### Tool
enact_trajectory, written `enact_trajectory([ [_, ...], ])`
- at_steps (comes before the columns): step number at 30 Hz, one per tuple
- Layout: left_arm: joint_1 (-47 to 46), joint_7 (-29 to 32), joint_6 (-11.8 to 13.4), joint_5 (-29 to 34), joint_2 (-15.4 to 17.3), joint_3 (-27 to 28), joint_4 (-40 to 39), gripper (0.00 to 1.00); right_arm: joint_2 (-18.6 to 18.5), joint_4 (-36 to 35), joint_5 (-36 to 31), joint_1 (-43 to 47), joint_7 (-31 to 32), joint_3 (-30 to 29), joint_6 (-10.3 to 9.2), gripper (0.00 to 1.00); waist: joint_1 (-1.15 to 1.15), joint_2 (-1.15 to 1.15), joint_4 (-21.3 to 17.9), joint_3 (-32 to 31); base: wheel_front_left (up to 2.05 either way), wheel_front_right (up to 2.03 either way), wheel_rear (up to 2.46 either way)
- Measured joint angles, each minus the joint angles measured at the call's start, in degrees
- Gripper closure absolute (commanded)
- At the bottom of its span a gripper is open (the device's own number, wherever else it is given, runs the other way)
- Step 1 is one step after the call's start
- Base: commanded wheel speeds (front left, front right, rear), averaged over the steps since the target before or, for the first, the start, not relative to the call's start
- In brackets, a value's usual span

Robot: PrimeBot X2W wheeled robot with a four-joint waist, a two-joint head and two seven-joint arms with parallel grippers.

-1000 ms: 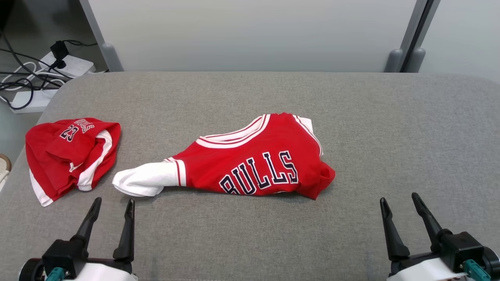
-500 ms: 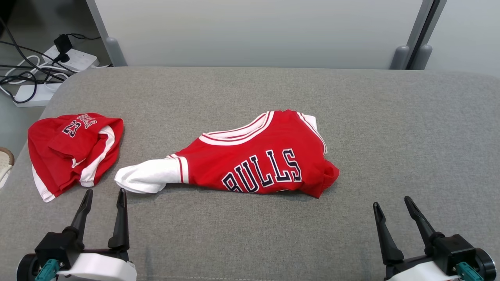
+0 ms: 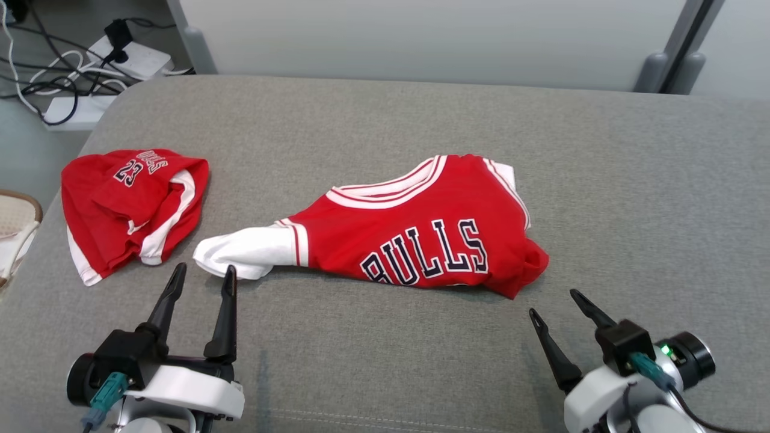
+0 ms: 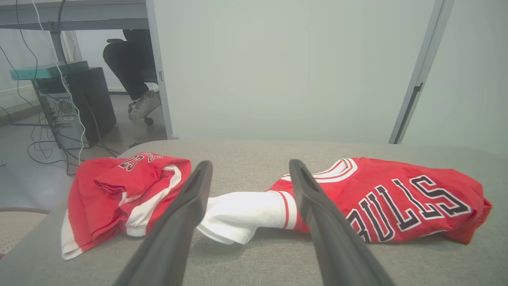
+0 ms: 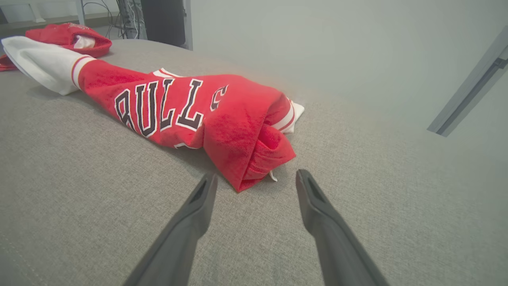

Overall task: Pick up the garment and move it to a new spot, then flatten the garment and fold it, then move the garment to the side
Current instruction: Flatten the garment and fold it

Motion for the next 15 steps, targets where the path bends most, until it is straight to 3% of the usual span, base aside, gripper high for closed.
enact_trajectory([
  [6,-2.02,0.00,-1.26,0.92,-1.89,-0.09,0.98,0.00,-1.37,11.38,-0.24,-9.10,-0.18,5.19,0.00,0.00,0.00,0.00,2.33,1.98,0.00,0.00,0.00],
  [15,-4.27,0.00,-3.86,2.46,-4.25,1.44,2.26,0.00,-0.63,28.49,-2.52,-20.76,-1.35,11.16,0.00,0.00,0.00,0.00,5.28,4.74,0.00,0.00,0.00],
])
